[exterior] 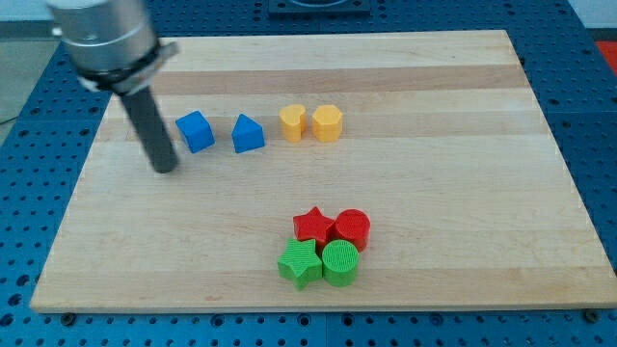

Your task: Move the blue cube toward the blue triangle

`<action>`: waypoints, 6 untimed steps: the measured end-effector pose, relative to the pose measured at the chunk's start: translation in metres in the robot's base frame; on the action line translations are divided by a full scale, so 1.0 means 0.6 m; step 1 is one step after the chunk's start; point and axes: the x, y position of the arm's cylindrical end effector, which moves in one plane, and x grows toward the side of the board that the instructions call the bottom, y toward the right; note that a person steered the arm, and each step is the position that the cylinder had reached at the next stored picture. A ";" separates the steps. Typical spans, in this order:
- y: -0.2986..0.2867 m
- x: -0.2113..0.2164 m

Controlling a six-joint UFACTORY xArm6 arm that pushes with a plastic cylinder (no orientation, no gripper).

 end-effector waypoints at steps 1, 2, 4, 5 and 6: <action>-0.061 -0.041; -0.045 -0.091; 0.089 -0.098; 0.060 -0.098; -0.027 -0.069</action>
